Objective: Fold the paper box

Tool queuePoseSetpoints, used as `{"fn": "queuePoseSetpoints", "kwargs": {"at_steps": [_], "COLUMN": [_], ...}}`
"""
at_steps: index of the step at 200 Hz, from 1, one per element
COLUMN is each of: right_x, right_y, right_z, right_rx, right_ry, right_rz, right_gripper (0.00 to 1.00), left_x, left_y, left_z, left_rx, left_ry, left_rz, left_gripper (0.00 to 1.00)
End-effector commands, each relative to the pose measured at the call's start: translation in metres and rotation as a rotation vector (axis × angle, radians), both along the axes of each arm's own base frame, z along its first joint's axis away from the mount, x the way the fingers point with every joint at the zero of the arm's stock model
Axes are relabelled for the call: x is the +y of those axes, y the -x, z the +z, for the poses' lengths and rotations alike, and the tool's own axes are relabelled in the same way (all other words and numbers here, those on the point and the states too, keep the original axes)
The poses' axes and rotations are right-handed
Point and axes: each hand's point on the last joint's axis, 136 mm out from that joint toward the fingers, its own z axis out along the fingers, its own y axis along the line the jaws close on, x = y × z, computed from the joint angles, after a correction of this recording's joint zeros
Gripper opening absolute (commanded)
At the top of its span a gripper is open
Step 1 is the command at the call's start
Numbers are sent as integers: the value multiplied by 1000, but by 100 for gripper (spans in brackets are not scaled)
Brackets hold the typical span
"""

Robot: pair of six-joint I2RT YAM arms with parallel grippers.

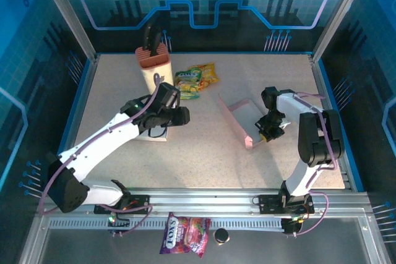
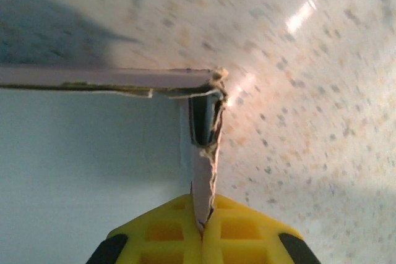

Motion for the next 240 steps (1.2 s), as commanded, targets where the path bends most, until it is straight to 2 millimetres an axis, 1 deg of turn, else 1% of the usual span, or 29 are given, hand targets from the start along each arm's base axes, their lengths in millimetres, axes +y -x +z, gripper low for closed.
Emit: {"fn": "queuePoseSetpoints", "kwargs": {"at_steps": [1, 23, 37, 61, 69, 78, 90, 108, 125, 133, 142, 152, 166, 179, 196, 212, 226, 240], "right_x": [8, 25, 38, 53, 56, 58, 57, 44, 33, 35, 46, 66, 95, 121, 144, 156, 157, 162], "right_y": [27, 38, 39, 38, 36, 33, 24, 9, -9, -24, -43, -55, -58, -51, -38, -31, -28, -28], "right_z": [7, 4, 1, 1, 4, 11, 26, 60, 93, 108, 127, 148, 176, 194, 204, 206, 197, 189], "right_rx": [109, 151, 131, 95, 75, 46, -29, -163, -303, -396, -521, -626, -716, -742, -725, -711, -650, -610], "right_ry": [-19, -76, -123, -187, -209, -233, -244, -189, -138, -139, -170, -212, -240, -228, -215, -224, -229, -247], "right_rz": [-192, -283, -325, -348, -342, -328, -285, -158, 11, 127, 297, 477, 708, 904, 1063, 1122, 1113, 1121], "right_gripper": [0, 0, 1, 16, 20, 26, 35, 46, 50, 51, 49, 45, 46, 51, 57, 59, 59, 57], "left_x": [-23, -38, -48, -63, -68, -72, -77, -85, -94, -98, -101, -104, -106, -105, -98, -88, -79, -71], "left_y": [16, 18, 17, 12, 10, 8, 4, -1, -6, -8, -12, -15, -18, -20, -23, -25, -25, -23], "left_z": [-14, -25, -30, -39, -42, -46, -50, -54, -55, -55, -55, -53, -52, -48, -40, -32, -27, -22], "left_rx": [79, 113, 131, 163, 174, 183, 195, 209, 216, 217, 217, 212, 209, 194, 155, 111, 86, 75], "left_ry": [127, 169, 181, 201, 210, 216, 224, 237, 248, 252, 253, 258, 256, 247, 229, 209, 201, 197], "left_rz": [-55, -84, -108, -139, -144, -147, -151, -156, -166, -171, -173, -176, -175, -173, -155, -128, -110, -97], "left_gripper": [44, 43, 43, 42, 42, 42, 41, 41, 41, 40, 40, 40, 40, 40, 40, 40, 40, 40]}}
